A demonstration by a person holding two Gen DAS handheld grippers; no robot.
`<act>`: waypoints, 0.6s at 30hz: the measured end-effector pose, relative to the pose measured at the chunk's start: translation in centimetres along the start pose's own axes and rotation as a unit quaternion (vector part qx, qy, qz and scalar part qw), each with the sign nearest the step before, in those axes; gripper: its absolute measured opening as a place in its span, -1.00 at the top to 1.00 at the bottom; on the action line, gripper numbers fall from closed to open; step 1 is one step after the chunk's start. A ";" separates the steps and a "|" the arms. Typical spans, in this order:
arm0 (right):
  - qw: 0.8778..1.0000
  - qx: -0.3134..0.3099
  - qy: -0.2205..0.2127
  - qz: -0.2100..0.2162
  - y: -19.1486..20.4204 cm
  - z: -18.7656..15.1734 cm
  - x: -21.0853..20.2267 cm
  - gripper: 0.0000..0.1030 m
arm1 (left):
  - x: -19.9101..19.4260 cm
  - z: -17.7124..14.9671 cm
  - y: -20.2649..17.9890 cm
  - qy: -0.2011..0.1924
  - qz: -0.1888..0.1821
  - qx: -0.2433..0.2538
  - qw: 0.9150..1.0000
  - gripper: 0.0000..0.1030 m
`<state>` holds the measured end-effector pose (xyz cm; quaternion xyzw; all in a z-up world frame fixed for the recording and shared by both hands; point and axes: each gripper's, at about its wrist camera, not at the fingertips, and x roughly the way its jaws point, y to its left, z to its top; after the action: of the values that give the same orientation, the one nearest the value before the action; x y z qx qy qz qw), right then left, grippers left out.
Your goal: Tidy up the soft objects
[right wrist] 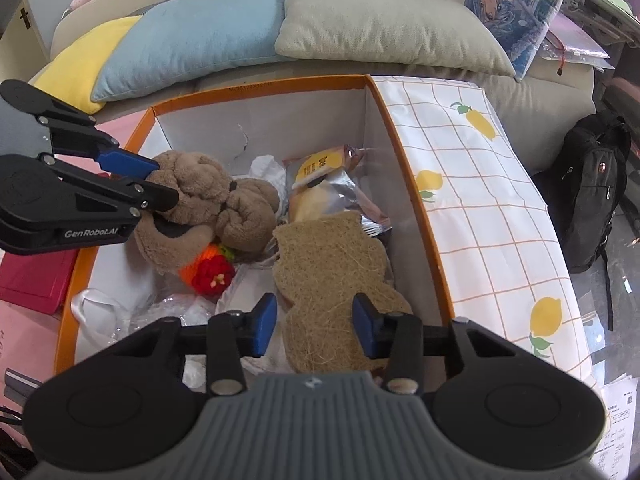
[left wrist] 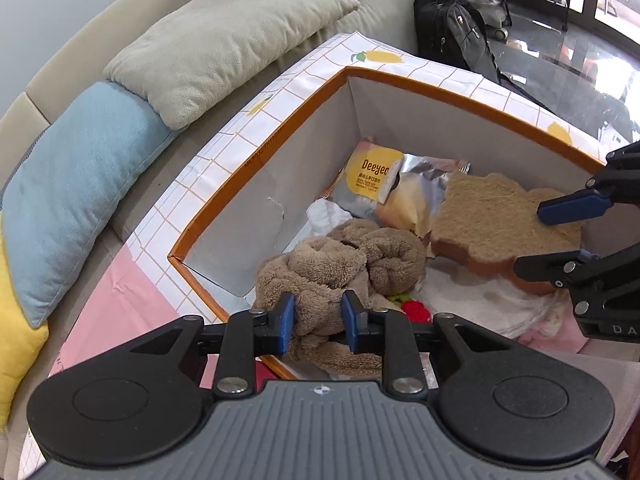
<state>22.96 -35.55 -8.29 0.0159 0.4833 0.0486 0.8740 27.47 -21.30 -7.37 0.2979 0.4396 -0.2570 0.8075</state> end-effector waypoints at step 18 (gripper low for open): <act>0.997 0.015 -0.071 0.019 1.9 0.5 -8.3 -0.21 | -13.1 -3.3 0.1 -0.146 -0.029 -0.060 0.987 -0.07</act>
<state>18.88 -34.44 -0.87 0.0411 0.4202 0.0568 0.9047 19.42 -16.89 2.52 0.1951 0.3406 -0.2939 0.8715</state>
